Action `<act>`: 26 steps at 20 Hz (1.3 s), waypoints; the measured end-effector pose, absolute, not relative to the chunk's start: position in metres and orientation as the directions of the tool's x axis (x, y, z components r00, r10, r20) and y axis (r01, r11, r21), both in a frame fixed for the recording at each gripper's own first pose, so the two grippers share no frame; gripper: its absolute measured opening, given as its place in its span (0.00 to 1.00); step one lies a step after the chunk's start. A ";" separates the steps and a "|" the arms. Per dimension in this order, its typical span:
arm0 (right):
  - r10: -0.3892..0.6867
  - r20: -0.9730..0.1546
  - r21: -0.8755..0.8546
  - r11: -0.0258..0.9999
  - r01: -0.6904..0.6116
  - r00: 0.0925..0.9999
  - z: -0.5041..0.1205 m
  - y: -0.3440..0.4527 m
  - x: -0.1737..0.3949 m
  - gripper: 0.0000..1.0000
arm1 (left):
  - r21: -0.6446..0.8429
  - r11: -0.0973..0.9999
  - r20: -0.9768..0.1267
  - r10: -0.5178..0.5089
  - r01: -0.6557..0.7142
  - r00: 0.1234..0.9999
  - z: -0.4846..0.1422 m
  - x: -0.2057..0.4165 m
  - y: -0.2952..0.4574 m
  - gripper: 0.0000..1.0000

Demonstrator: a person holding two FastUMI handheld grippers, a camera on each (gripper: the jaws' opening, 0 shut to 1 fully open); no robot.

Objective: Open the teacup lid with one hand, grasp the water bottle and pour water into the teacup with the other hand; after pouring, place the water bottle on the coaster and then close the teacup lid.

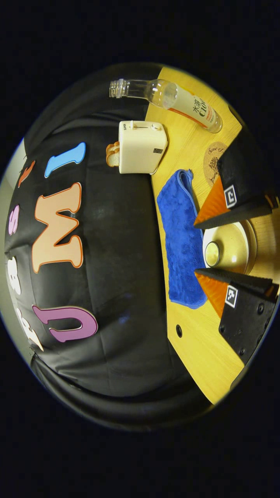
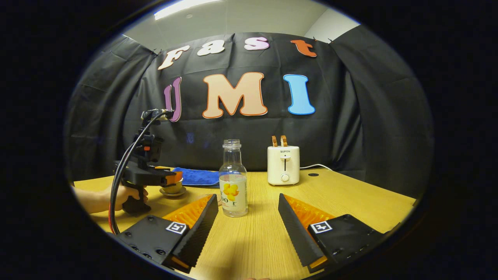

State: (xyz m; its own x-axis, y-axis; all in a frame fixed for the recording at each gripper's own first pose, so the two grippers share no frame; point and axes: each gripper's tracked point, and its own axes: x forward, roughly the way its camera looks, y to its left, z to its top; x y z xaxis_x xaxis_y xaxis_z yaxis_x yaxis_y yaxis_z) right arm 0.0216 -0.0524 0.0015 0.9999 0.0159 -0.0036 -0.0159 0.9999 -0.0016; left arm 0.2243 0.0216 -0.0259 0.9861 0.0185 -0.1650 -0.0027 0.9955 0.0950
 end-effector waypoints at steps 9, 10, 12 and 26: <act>0.013 -0.003 -0.002 1.000 -0.013 1.000 0.003 -0.053 0.022 0.98 | 0.094 0.995 -0.155 0.029 -0.014 0.988 -0.024 0.224 0.025 0.29; 0.012 -0.003 -0.002 1.000 -0.012 1.000 0.002 -0.053 0.022 0.98 | 0.093 0.996 -0.156 0.029 -0.014 0.987 -0.025 0.225 0.025 0.28; 0.011 -0.002 -0.003 1.000 -0.011 1.000 0.003 -0.054 0.022 0.99 | 0.088 0.996 -0.155 0.033 -0.020 0.987 -0.025 0.223 0.026 0.27; 0.020 -0.002 -0.002 1.000 -0.020 1.000 0.002 -0.049 0.028 0.98 | -0.004 0.999 -0.005 0.045 -0.045 0.999 -0.004 0.179 0.047 0.25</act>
